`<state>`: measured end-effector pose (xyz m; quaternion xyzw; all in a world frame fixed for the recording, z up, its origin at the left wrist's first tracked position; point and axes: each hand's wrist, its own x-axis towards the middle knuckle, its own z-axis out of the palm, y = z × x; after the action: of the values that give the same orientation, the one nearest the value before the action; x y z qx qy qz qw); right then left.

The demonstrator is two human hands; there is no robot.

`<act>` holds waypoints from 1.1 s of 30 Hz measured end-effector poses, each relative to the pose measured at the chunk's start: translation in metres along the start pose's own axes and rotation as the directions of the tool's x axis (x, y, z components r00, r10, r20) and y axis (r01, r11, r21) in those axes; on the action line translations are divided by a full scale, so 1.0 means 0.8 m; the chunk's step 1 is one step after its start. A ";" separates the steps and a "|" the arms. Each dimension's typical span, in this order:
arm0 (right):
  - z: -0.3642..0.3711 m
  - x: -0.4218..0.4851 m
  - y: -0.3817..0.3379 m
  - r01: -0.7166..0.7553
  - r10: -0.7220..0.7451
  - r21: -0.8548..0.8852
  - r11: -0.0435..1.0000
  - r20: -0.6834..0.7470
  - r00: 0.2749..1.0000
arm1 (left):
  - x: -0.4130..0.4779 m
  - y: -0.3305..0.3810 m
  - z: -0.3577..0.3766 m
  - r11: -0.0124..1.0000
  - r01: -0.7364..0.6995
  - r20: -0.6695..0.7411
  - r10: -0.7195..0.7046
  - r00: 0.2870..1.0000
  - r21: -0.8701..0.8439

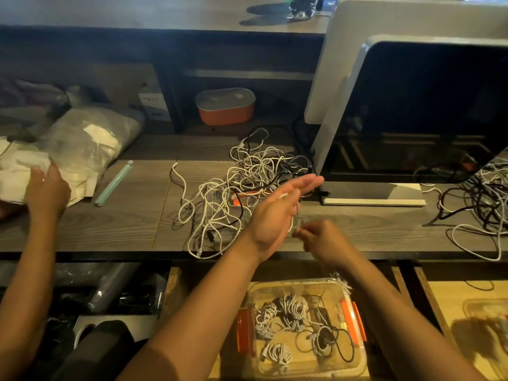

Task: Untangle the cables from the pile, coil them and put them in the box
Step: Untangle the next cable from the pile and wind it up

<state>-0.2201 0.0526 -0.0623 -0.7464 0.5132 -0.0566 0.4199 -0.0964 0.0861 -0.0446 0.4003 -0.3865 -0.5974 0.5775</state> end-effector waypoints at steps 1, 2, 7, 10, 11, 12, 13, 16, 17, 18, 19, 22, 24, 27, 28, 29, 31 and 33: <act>0.008 -0.002 -0.007 0.037 -0.036 -0.028 0.999 0.066 0.997 | 0.006 0.004 0.006 1.000 -0.028 -0.111 0.027 0.993 -0.009; 0.013 -0.003 -0.013 0.070 -0.064 -0.047 0.996 0.122 0.990 | 0.012 0.006 0.009 0.998 -0.055 -0.229 0.052 0.972 -0.007; 0.007 -0.008 -0.026 0.172 -0.147 -0.182 0.968 0.143 0.979 | 0.036 0.000 -0.014 0.849 -0.062 -0.257 0.227 0.939 0.524; -0.006 -0.010 -0.031 0.196 -0.159 -0.258 0.946 0.155 0.975 | 0.042 -0.017 -0.028 0.515 0.095 -0.160 0.083 0.984 0.852; -0.010 -0.012 -0.034 0.203 -0.155 -0.297 0.933 0.176 0.972 | 0.043 -0.023 -0.033 0.439 0.121 -0.145 0.021 0.989 0.890; -0.013 -0.013 -0.036 0.214 -0.155 -0.334 0.918 0.195 0.969 | 0.042 -0.028 -0.038 0.412 0.131 -0.126 -0.039 0.991 0.902; -0.015 -0.014 -0.036 0.233 -0.167 -0.360 0.903 0.206 0.964 | 0.041 -0.031 -0.042 0.408 0.126 -0.102 -0.082 0.991 0.904; -0.026 -0.015 -0.032 0.277 -0.234 -0.416 0.866 0.151 0.960 | 0.034 -0.038 -0.060 0.387 0.132 -0.085 -0.136 0.987 0.913; -0.029 -0.016 -0.031 0.275 -0.260 -0.434 0.858 0.095 0.961 | 0.031 -0.040 -0.064 0.379 0.136 -0.095 -0.126 0.988 0.915; -0.033 -0.016 -0.028 0.268 -0.283 -0.434 0.860 0.031 0.959 | 0.028 -0.041 -0.068 0.373 0.144 -0.108 -0.115 0.988 0.917; -0.036 -0.016 -0.027 0.267 -0.305 -0.413 0.870 -0.026 0.952 | 0.026 -0.041 -0.068 0.372 0.153 -0.122 -0.105 0.987 0.916; -0.038 -0.016 -0.028 0.303 -0.357 -0.348 0.887 -0.103 0.928 | 0.021 -0.033 -0.060 0.438 0.212 -0.163 -0.147 0.976 0.874; -0.039 -0.015 -0.030 0.300 -0.366 -0.343 0.890 -0.145 0.919 | 0.015 -0.026 -0.049 0.512 0.197 -0.128 -0.167 0.978 0.836; -0.049 -0.013 -0.031 0.243 -0.293 -0.212 0.947 -0.248 0.923 | 0.007 -0.022 -0.044 0.442 0.128 -0.044 -0.196 0.980 0.888; -0.052 -0.013 -0.030 0.228 -0.265 -0.166 0.959 -0.260 0.928 | 0.007 -0.025 -0.046 0.364 0.140 -0.061 -0.219 0.974 0.921; -0.054 -0.012 -0.030 0.222 -0.257 -0.159 0.962 -0.257 0.931 | 0.008 -0.029 -0.047 0.292 0.150 -0.083 -0.229 0.970 0.944; -0.054 -0.009 -0.028 0.220 -0.261 -0.176 0.959 -0.258 0.930 | 0.008 -0.032 -0.047 0.236 0.163 -0.105 -0.237 0.966 0.958; -0.050 -0.005 -0.025 0.205 -0.236 -0.127 0.970 -0.318 0.918 | 0.007 -0.033 -0.046 0.298 0.192 -0.096 -0.308 0.947 0.935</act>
<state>-0.2286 0.0354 -0.0217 -0.7978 0.4908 -0.2046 0.2841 -0.0727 0.0816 -0.0832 0.6818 -0.6192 -0.3695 0.1232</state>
